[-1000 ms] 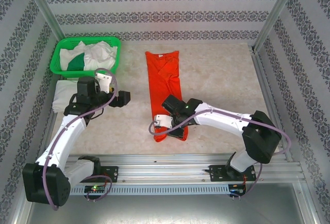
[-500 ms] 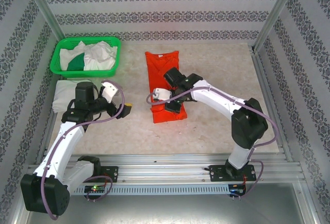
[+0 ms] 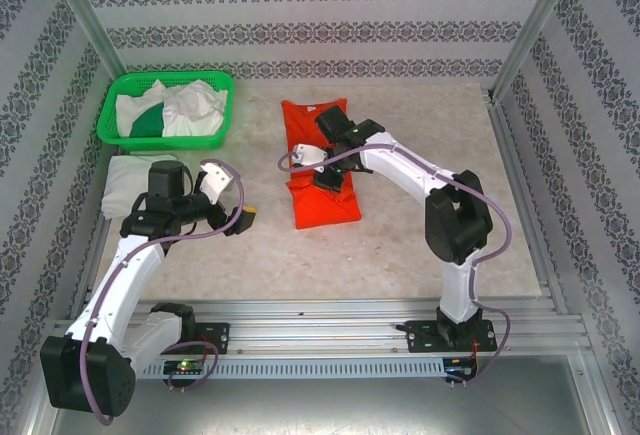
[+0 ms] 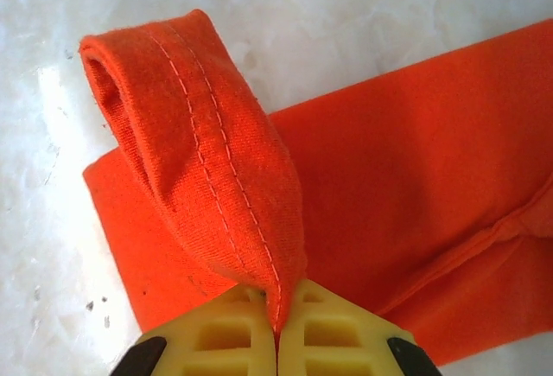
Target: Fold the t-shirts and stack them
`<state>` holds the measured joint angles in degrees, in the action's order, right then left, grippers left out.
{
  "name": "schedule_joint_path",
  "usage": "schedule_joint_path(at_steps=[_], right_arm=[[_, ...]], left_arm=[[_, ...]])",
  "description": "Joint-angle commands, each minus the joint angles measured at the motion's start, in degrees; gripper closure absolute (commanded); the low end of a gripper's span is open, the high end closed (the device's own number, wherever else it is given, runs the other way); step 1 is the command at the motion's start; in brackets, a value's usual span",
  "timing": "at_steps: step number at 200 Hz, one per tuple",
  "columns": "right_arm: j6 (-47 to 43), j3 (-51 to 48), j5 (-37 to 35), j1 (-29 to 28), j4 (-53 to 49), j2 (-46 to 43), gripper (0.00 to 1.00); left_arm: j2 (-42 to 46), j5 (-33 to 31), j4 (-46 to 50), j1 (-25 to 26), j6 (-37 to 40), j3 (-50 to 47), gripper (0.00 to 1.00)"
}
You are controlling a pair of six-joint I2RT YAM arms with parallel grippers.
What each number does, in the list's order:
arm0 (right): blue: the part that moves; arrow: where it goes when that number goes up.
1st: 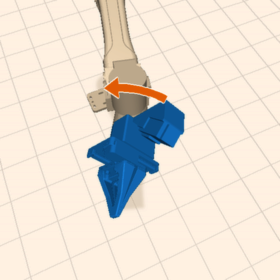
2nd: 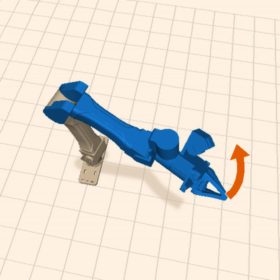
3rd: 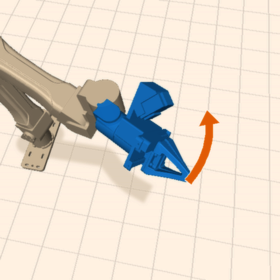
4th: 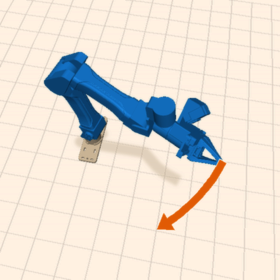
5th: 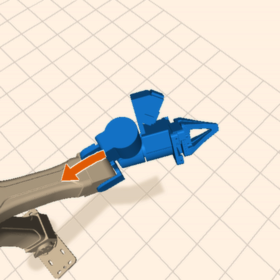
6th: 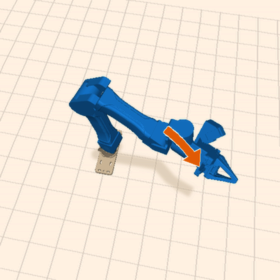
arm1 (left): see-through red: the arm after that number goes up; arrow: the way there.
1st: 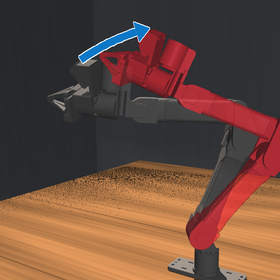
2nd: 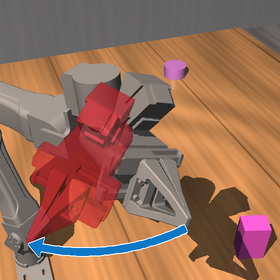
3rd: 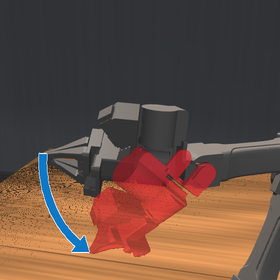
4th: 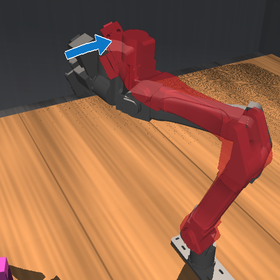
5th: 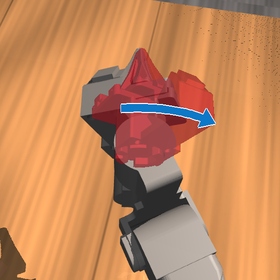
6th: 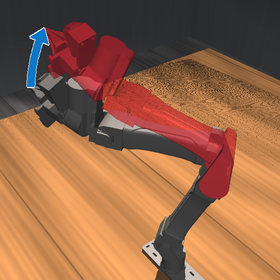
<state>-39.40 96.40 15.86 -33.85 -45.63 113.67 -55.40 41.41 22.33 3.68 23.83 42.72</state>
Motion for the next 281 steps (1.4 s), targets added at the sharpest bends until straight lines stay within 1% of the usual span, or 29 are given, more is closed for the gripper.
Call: schedule_joint_path(at_steps=[1, 39, 71, 134, 171, 201, 260, 281], right_arm=[[0.9, 2.68, 1.62, 0.53, 1.15, 2.94, 1.0], [2.59, 3.79, 1.4, 1.55, 2.76, 5.61, 1.0], [4.27, 4.88, 1.69, 2.74, 4.2, 6.58, 1.0], [3.55, 10.57, 1.45, 3.26, 2.63, 11.66, 1.0], [3.1, 11.85, 0.55, 3.52, 2.12, 13.62, 1.0], [2.71, 11.06, 0.33, 3.75, 1.76, 12.76, 1.0], [2.58, 6.1, -0.74, 4.57, 2.01, 9.19, 1.0], [2.65, 6.02, -0.73, 4.68, 2.34, 9.67, 1.0]], left_arm=[[0.8, 0.79, -0.79, 0.2, 1.03, -0.86, 0.0], [0.14, 1.45, -0.87, 0.12, 1.03, -0.98, 0.0], [-0.15, 2.6, -2.44, 0.25, -1.6, -1.54, 0.0], [-0.44, 2.14, -4.18, 0.27, -2.6, -1.97, 0.0], [-0.01, 2.01, -3.91, 0.27, -2.79, -2.4, 0.0], [0.75, 1.61, -4.09, 0.27, -3.0, -3.0, 0.0], [-0.16, 2.01, -5.4, 0.34, -3.18, -3.06, 0.0], [-0.35, 2.09, -6.04, 0.29, -3.18, -3.17, 0.0]])
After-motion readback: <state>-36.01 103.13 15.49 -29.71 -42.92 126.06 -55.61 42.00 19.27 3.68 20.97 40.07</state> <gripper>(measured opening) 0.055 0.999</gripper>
